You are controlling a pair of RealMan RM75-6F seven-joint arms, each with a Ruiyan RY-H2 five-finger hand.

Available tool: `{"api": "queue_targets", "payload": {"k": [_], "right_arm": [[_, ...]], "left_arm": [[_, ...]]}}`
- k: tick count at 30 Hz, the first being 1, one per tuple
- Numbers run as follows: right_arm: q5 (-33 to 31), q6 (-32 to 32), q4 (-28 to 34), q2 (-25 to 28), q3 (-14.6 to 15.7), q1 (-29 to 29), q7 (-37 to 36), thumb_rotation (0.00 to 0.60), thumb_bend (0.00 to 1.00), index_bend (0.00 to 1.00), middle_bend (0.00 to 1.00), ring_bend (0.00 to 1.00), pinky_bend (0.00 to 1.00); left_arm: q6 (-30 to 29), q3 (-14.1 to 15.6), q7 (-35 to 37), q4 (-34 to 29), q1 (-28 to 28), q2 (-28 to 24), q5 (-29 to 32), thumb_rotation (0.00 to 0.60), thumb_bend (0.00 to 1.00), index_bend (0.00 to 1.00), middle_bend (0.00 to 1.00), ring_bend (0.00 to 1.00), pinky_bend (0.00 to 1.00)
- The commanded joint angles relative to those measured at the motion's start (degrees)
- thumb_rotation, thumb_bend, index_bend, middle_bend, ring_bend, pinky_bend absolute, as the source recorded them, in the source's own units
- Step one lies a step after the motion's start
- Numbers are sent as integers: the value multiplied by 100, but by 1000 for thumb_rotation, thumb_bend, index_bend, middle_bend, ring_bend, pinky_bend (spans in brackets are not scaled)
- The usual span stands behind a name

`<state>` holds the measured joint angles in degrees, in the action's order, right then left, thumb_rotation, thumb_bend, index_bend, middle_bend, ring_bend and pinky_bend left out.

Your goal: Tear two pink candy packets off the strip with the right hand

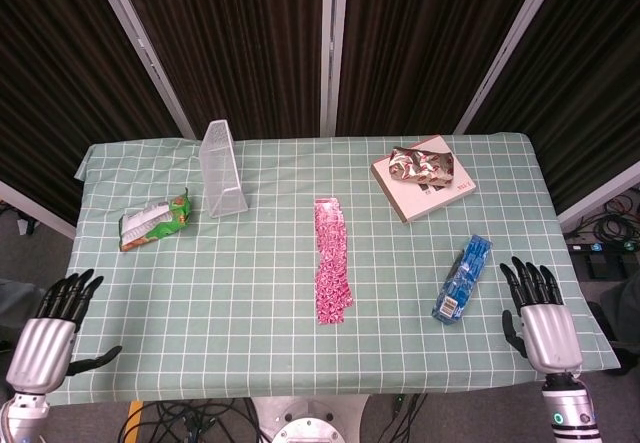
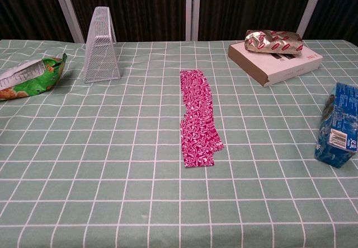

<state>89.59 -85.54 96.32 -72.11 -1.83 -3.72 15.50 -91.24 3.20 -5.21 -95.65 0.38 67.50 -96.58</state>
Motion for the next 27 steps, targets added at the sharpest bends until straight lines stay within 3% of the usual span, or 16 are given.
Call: {"api": "queue_targets", "payload": {"k": [1,3,5,8,13,18,27], "right_arm": [[-31,6,-7,-23,-23,-12,82,600,1000,0,359,369,418],[-25,34,-6,-50,-15,-28,154,600,1000,0,593,567,554],[13,49,-35,-103,13,-38,202,600,1000,1,733,674,627],[67,114,-35,-161,62,-69,265,600,1000,27,834,761,686],[256,324,113,-229,220,-163,565,600,1000,70,861,792,694],[301,1141,630,-324,454,-477,1345,600,1000,106,870,799,696],[-1041,2590,1057,-1134,-40,-1358,2830,600,1000,168,881,809,703]], "left_arm": [[16,5,7,35,-1,19,6,503,13,50,8,0,88],[10,-8,20,36,-13,17,-6,504,13,50,8,0,88],[21,-17,14,30,-26,11,-6,507,13,50,8,0,88],[44,-14,13,32,-35,15,1,500,13,51,8,0,88],[50,-4,24,56,-27,21,15,503,13,51,8,0,88],[29,-3,9,34,-37,22,-35,504,13,50,8,0,88],[-48,-33,143,53,0,-105,40,504,13,50,8,0,88]]}}
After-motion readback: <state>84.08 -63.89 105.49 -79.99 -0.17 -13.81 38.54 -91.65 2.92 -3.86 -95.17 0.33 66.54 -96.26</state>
